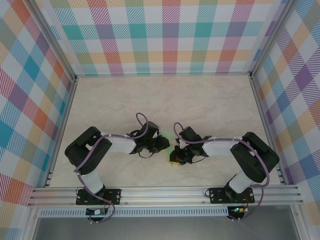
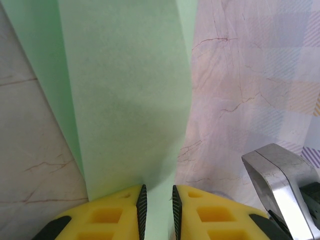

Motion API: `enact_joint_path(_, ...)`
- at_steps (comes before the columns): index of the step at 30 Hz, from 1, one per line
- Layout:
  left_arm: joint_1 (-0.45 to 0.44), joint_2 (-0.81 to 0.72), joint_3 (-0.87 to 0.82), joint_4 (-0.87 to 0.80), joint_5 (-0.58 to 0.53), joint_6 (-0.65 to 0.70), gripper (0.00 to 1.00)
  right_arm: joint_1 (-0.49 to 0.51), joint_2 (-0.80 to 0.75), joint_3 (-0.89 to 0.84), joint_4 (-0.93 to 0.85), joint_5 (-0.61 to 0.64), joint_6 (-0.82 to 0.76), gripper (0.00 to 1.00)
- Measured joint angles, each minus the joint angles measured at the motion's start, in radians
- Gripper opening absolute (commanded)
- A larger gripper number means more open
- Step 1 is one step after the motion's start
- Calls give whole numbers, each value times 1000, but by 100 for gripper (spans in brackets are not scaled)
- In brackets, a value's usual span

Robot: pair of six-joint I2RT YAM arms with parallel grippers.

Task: Fold a paper plane with a square sheet of paper (pick it up from the middle)
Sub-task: Fold the wing for the fifth time at the center of the table.

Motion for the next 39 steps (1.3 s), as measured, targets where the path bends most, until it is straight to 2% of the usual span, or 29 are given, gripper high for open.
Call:
enact_joint_path(8,-1,0,0,0,0,0,24,21,13,40,-69,40,-5,6)
enact_joint_path(15,-1,0,0,0,0,0,24,35,5,45,-78,65,-5,17)
enact_joint_path(23,-1,0,0,0,1,0,24,52,-7,56,-111,98,-25,18)
enact_joint_path(39,-1,0,0,0,0,0,24,73,-6,74,-153,153,-30,8)
